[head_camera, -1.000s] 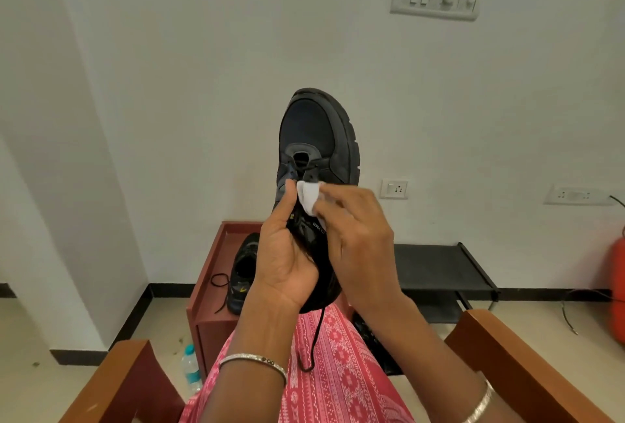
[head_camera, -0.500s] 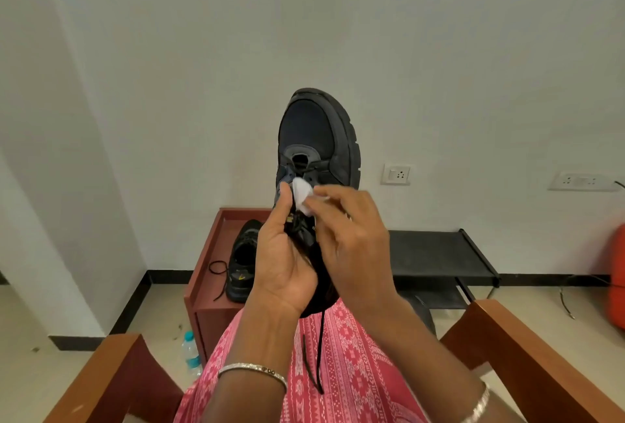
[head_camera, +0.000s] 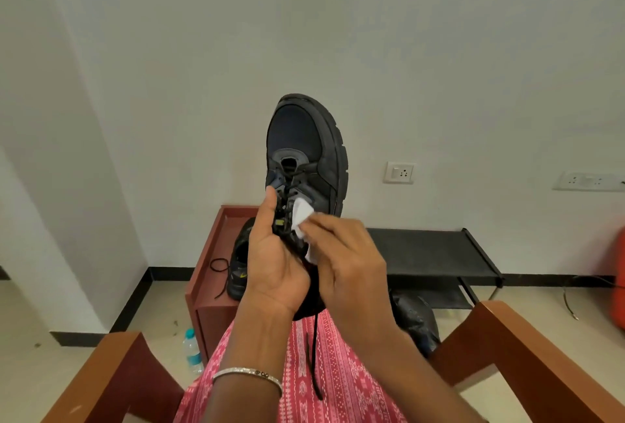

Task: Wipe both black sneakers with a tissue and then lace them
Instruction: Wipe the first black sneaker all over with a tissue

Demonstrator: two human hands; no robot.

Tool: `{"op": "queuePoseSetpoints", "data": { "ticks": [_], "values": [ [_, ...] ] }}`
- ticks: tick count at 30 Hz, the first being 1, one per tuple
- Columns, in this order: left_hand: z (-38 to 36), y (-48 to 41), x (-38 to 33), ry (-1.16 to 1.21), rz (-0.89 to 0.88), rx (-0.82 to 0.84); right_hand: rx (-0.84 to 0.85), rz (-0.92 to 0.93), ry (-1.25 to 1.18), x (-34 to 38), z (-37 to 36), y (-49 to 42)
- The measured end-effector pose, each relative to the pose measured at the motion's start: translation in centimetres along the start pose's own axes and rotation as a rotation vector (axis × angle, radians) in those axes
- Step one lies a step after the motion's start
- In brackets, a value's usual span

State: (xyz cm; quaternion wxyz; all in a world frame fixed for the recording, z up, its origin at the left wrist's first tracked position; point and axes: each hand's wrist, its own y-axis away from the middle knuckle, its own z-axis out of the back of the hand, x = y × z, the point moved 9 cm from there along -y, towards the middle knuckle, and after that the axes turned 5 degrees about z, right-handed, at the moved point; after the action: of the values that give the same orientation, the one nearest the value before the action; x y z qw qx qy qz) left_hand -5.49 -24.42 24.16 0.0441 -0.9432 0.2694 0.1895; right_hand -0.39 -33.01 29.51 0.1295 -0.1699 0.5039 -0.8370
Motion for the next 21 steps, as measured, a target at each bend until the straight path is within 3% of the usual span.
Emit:
{"op": "queuePoseSetpoints", "data": {
  "ticks": [6,13,21],
  "values": [
    [-0.2,0.3,0.9,-0.028,0.024,0.018,-0.089,-0.040,0.062,-1.9,0.5,-2.9],
    [1.2,-0.5,-0.1,-0.028,-0.002,-0.065,-0.019,0.043,-0.033,1.7,0.4,4.1],
    [1.1,-0.2,0.8,0.074,0.031,0.008,-0.078,-0.042,-0.065,-0.5,-1.1,-0.3]
  ]
}}
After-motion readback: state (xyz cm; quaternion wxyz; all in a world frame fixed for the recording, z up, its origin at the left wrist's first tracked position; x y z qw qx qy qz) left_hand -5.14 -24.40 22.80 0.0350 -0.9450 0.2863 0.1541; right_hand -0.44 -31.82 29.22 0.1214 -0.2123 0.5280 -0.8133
